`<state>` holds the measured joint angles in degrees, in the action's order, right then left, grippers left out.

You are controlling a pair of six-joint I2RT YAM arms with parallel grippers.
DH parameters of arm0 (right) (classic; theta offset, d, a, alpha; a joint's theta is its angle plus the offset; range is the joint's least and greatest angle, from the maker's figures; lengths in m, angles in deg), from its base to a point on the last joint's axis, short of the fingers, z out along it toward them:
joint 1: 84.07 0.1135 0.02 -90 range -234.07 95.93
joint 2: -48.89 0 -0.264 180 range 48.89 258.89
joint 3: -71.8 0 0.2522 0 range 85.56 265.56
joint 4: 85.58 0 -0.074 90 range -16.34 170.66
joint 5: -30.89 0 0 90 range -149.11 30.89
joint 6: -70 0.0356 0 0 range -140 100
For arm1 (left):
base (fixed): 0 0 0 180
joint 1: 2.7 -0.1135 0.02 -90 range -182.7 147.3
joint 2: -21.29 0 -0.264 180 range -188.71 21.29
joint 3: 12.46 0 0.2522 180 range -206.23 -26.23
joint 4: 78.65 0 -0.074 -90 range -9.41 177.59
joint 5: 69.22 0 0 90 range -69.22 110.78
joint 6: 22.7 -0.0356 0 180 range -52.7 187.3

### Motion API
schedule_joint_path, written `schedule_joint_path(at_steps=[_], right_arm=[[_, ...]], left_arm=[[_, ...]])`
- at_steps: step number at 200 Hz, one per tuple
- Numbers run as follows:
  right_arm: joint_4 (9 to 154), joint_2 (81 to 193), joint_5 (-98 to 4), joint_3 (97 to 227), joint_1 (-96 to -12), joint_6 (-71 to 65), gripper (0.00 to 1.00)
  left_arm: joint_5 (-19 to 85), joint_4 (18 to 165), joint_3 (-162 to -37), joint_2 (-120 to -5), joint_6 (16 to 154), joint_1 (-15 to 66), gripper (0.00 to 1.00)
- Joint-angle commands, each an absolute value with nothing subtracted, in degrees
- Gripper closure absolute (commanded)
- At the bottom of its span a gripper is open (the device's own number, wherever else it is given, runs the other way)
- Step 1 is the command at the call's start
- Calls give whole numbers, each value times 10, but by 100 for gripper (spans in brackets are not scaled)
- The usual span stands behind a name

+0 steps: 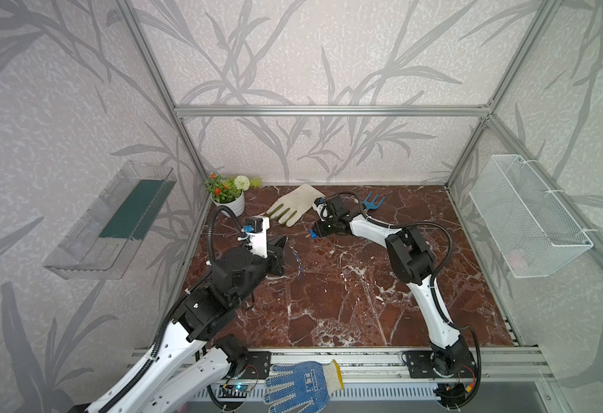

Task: Attach keys to a key ring
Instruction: Pick up the key from the top-center of the table.

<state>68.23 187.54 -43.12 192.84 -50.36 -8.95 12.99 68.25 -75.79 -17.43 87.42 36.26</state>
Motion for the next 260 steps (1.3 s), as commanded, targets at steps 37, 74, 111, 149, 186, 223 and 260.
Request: schedule_joint_path(at_steps=[37,74,111,149,186,223,260], right_arm=[[655,1896,-424,1963,-497,-100,95],[664,1878,-418,1943,-498,-100,100],[725,1787,-419,1833,-498,-89,100],[766,1653,-419,1690,-497,-69,100],[774,1502,-432,1536,-498,-59,100],[732,1343,-471,1419,-499,-75,100],[677,1220,-502,1345,-500,-87,100]], left_arm=[[137,690,-775,-174,870,364,100],[138,690,-774,-174,869,365,100],[137,690,-774,-177,867,364,100],[143,696,-772,-185,869,363,100],[171,706,-773,-201,873,364,100],[228,772,-747,-226,900,367,100],[238,816,-746,-282,903,397,100]])
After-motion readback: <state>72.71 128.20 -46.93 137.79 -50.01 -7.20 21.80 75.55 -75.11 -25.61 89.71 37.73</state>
